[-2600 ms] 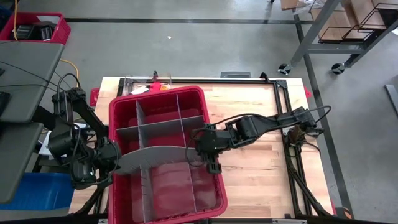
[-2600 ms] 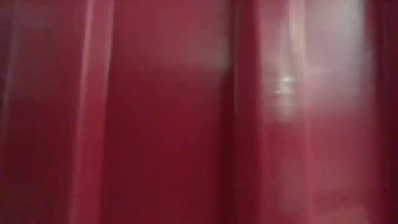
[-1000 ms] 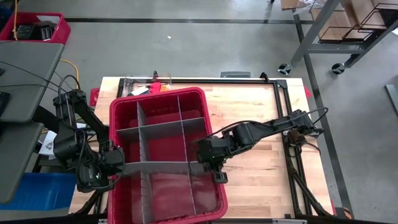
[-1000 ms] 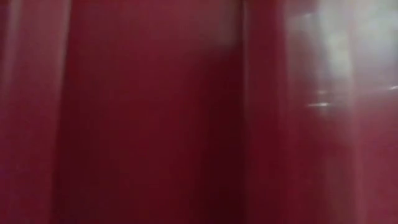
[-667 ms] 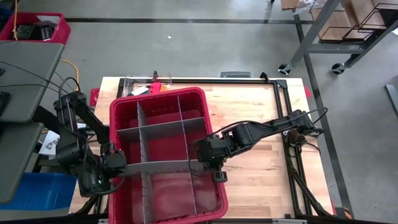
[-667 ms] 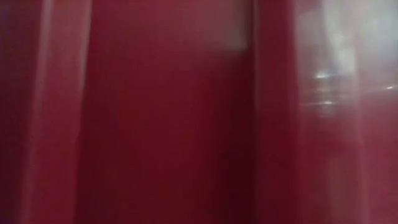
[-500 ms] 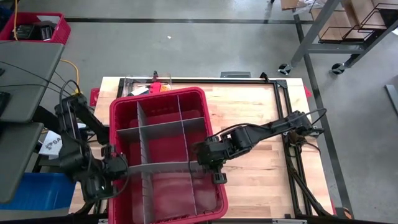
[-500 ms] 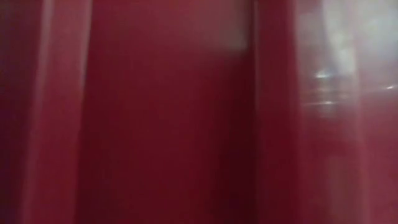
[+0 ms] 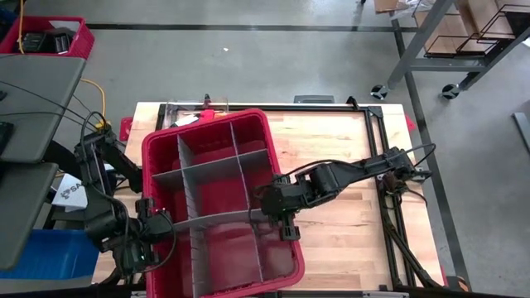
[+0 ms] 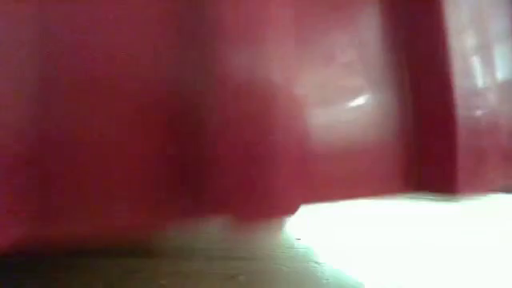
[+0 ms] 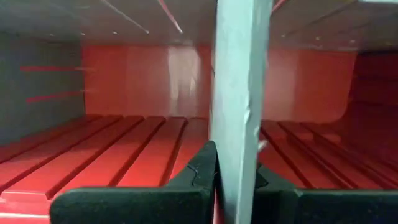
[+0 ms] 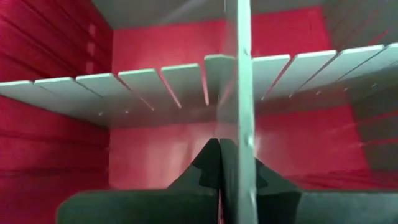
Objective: Sort blocks
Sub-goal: Assemble the bin divider into the red bin
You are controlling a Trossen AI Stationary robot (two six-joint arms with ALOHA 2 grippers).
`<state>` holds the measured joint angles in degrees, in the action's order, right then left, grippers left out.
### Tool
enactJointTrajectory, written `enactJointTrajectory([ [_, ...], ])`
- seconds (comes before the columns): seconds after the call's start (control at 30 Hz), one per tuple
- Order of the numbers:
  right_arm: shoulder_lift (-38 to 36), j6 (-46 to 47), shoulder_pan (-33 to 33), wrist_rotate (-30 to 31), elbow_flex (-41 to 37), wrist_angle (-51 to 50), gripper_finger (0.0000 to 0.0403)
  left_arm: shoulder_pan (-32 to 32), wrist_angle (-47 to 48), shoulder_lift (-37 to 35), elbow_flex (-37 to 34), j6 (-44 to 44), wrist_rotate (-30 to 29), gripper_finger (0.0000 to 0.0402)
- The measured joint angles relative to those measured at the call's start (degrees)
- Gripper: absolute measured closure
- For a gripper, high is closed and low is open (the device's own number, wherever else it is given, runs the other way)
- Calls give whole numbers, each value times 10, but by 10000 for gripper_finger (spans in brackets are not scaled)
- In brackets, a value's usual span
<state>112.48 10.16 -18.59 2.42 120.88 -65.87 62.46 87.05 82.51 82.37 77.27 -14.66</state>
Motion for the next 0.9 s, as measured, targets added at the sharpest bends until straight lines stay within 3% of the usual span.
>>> enactJointTrajectory([
  [0.17, 0, -14, 2, -3, 7, 22, 403, 0, 2, 0, 0, -13, 7, 391],
  [0.37, 3, -12, 9, -45, -41, 34, 403, -1, 6, 0, -1, -15, -7, 391],
  [0.57, 6, -11, 12, -5, -41, 11, 403, -1, 3, 1, -1, -15, -14, 391],
  [0.9, 7, -9, 17, 1, -40, 0, 403, -2, -5, 8, -2, -33, -28, 392],
])
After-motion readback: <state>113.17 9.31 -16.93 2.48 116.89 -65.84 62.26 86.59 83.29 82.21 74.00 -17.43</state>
